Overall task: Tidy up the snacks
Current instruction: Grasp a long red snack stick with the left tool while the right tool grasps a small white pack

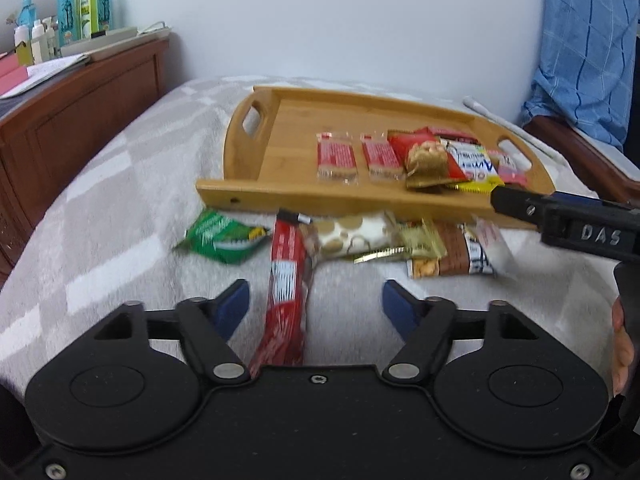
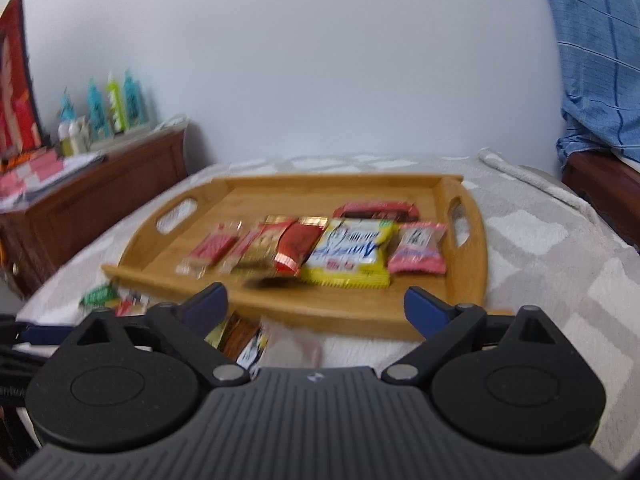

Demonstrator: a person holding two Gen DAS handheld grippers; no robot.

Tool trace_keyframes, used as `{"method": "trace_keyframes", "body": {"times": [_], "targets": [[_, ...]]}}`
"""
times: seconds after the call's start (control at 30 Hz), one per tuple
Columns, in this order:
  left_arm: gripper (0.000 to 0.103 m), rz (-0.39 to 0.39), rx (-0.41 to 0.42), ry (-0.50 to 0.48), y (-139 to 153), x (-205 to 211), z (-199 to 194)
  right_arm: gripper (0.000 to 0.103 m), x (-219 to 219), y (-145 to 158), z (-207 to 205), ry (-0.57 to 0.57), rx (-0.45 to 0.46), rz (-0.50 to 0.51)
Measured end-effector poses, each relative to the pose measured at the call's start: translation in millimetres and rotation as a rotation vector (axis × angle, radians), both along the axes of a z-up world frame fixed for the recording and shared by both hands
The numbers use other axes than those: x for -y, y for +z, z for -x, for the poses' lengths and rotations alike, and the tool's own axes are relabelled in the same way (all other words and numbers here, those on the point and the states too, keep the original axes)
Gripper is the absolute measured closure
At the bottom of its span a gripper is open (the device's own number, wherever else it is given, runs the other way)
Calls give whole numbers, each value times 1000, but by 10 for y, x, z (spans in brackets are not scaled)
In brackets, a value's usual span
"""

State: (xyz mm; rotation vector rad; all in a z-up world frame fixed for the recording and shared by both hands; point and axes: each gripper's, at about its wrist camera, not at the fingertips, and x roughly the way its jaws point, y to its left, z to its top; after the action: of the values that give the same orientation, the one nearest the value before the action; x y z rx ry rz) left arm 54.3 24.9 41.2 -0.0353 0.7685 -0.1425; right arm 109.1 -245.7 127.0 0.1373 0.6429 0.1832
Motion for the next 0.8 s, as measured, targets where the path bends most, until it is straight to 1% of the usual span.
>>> {"method": "trace_keyframes", "body": {"times": [0.07,0.13,0.23,0.37,0.4,0.43,0.5,0.53,0.57,0.63,0.67,0.7,0.73,0.77,0.8], "targets": [[43,0,-11,5,-33,-10,9,11,-61,-41,31,12,-23,22],[51,1,-22,10,-62,-27,10,11,-107,-77,53,27,-41,31],[56,13,-42,14,-102,-48,-2,11,-176,-98,54,60,-45,50],[61,10,-43,24,-116,-51,-11,12,-258,-142,40,85,-61,78],[65,10,-43,28,-114,-52,-14,15,-270,-146,44,85,-63,80],[71,10,-44,35,-112,-58,-18,17,-270,-149,51,82,-64,79],[79,16,-47,42,-106,-75,-28,26,-246,-152,54,57,-74,65],[80,22,-48,44,-103,-84,-31,28,-216,-158,50,37,-86,45],[80,27,-51,45,-104,-92,-37,33,-170,-169,42,12,-102,17],[80,26,-56,43,-121,-95,-52,37,-54,-201,25,-32,-139,-62],[80,21,-57,37,-135,-90,-61,40,2,-219,14,-45,-159,-106],[80,16,-52,33,-142,-80,-67,45,49,-240,6,-54,-178,-144],[80,11,-51,32,-143,-72,-77,47,80,-249,8,-61,-185,-169],[80,10,-53,33,-142,-63,-90,52,92,-249,12,-63,-187,-179],[79,13,-56,36,-138,-57,-97,60,93,-245,18,-59,-189,-181]]}}
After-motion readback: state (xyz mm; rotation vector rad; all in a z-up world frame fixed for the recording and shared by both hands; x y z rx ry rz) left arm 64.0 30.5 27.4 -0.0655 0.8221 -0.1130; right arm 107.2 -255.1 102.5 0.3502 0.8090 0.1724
